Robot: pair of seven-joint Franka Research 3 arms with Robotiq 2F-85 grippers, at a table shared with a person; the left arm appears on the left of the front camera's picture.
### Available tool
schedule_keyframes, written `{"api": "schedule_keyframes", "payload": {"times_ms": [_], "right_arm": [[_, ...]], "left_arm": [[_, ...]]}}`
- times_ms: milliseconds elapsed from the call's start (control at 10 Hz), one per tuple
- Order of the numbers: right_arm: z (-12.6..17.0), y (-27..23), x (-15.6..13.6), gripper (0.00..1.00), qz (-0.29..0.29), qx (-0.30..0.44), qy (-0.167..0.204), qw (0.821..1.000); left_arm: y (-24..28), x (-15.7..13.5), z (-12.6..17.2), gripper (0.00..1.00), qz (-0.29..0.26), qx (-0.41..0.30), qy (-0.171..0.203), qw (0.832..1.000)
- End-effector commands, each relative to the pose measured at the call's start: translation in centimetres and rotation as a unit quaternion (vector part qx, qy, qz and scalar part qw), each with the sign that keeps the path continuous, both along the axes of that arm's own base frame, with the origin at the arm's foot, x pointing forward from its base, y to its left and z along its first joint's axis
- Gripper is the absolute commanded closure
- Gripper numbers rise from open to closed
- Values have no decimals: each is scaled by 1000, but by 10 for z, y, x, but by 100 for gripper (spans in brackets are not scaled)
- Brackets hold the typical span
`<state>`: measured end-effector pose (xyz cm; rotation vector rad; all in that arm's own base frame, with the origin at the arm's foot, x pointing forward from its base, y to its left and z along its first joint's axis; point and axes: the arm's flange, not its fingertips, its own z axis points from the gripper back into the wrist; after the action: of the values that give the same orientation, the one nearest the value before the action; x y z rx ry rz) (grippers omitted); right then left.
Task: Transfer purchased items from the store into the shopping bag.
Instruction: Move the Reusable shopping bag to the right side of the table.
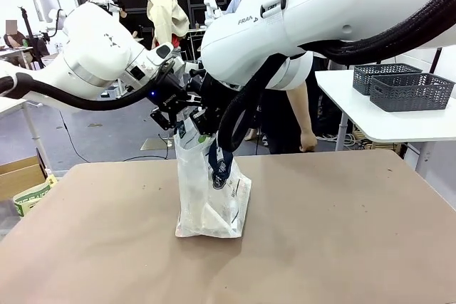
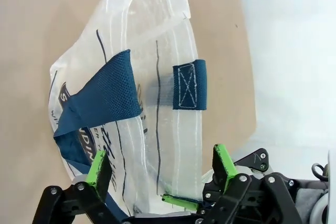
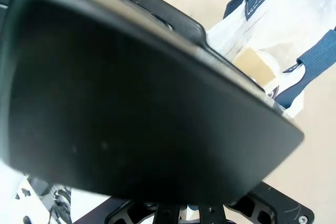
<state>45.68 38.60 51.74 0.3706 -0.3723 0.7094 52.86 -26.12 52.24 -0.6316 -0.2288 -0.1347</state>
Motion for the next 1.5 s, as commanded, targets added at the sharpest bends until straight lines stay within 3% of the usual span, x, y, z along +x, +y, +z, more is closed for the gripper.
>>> {"api": "schedule_keyframes", "payload": {"times_ms": [0,100,600,700,1400], "right_arm": [[-5,-7,-6,100,13,24,-7,1000],[-4,-8,-7,100,12,25,-8,1000],[9,-16,-12,5,8,35,-8,999],[11,-18,-14,0,4,38,-8,999],[44,-36,-37,0,8,70,-15,997]], "left_arm": [[-2,5,2,0,-10,3,0,1000],[-2,6,2,0,-4,0,7,1000],[-4,6,3,0,-3,17,12,1000],[-5,6,5,0,-4,17,11,1000],[-15,-1,18,0,-10,36,0,999]]}}
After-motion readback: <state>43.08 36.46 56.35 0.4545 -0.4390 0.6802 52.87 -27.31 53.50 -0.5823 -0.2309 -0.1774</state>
